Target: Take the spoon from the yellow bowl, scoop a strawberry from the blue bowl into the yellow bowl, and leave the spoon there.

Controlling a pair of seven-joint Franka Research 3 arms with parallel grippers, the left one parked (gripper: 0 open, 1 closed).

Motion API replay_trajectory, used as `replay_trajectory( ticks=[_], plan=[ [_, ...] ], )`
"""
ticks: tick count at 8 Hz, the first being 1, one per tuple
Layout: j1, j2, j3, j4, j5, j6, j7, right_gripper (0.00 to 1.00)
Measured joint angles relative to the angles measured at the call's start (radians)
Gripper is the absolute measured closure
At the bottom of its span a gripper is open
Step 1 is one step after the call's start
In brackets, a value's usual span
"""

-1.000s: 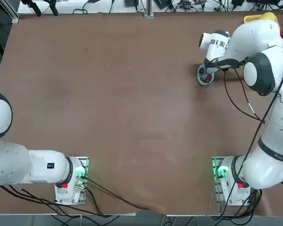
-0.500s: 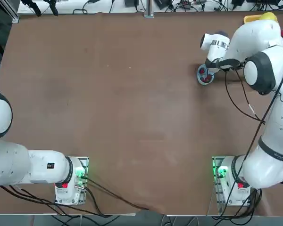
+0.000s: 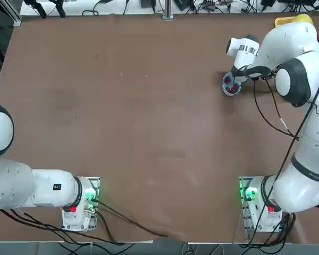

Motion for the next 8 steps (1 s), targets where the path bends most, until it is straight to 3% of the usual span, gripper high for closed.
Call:
replay_trajectory(
  ticks=[4, 8],
  plan=[
    [-0.001, 0.028, 0.001, 0.048, 0.031, -0.096, 0.115, 0.89],
    [-0.005, 0.074, 0.001, 0.107, 0.031, -0.097, 0.249, 0.89]
  ],
)
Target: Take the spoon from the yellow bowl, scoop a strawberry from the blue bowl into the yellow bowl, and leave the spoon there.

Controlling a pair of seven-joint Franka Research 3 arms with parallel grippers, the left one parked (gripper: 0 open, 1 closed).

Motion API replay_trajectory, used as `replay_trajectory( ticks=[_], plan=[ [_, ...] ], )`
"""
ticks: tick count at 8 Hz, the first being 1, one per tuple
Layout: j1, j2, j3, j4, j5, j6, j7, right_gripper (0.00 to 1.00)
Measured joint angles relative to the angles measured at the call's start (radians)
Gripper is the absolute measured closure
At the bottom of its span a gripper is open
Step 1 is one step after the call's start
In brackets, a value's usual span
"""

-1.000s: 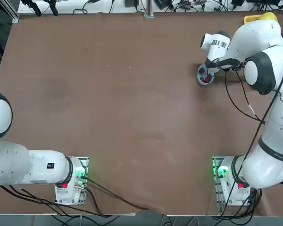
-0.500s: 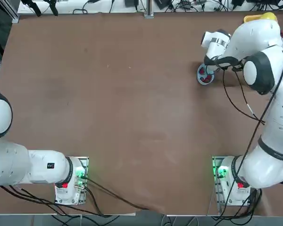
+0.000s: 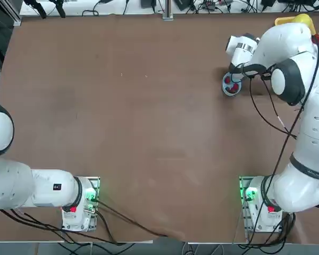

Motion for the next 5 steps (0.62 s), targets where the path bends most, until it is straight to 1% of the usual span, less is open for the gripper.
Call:
replay_trajectory(
  ticks=[1, 4, 5],
  plan=[
    [-0.001, 0.005, 0.0, 0.012, 0.002, 0.006, 0.037, 0.89],
    [-0.02, 0.007, -0.001, 0.042, 0.089, 0.051, 0.123, 0.89],
    [-0.027, 0.007, -0.002, 0.052, 0.104, 0.056, 0.138, 0.89]
  ],
)
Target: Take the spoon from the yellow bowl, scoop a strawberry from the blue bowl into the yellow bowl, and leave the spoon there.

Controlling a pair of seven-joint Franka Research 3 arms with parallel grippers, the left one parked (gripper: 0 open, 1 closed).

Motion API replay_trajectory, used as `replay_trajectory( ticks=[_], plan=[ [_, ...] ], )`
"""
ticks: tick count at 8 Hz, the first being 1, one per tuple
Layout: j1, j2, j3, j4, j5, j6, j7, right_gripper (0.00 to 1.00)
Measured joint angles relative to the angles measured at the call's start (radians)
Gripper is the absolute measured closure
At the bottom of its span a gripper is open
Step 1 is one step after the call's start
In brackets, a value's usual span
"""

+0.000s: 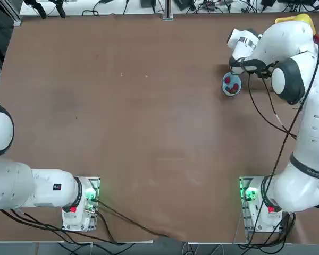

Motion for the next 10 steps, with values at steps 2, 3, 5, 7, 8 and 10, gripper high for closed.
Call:
replay_trajectory(
  ticks=[2, 3, 5, 7, 8, 10],
  plan=[
    [-0.021, 0.001, 0.0, 0.004, 0.014, 0.011, 0.015, 0.89],
    [-0.031, 0.002, 0.0, 0.004, 0.015, 0.015, 0.017, 0.87],
    [-0.04, 0.007, 0.0, 0.004, 0.015, 0.017, 0.019, 0.77],
    [-0.04, 0.012, 0.0, 0.004, 0.015, 0.02, 0.021, 0.42],
    [-0.041, 0.013, 0.0, 0.004, 0.016, 0.025, 0.022, 0.24],
    [-0.044, 0.013, 0.0, 0.008, 0.031, 0.039, 0.023, 0.0]
  ],
)
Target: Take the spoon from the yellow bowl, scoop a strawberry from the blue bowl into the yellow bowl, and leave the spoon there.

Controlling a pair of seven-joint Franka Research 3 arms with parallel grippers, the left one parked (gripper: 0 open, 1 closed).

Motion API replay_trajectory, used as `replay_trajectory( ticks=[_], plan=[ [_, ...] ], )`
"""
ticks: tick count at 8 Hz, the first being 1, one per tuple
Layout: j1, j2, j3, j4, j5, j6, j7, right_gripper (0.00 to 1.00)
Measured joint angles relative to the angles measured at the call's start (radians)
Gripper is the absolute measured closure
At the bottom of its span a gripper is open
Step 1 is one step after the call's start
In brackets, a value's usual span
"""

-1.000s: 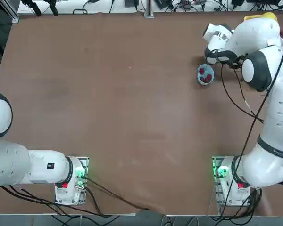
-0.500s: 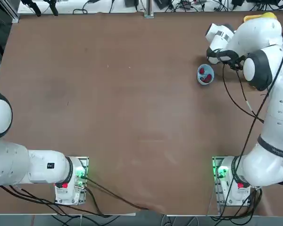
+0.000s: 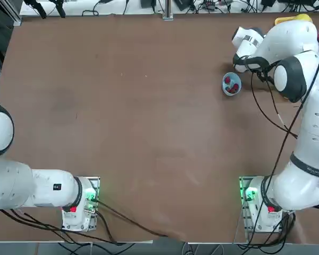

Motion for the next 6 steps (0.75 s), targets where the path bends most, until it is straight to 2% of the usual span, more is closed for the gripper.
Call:
replay_trajectory(
  ticks=[2, 6],
  plan=[
    [0.0, 0.0, 0.004, 0.025, 0.06, 0.01, 0.001, 0.0],
    [0.035, -0.044, 0.018, 0.164, 0.23, 0.009, -0.052, 0.0]
  ],
)
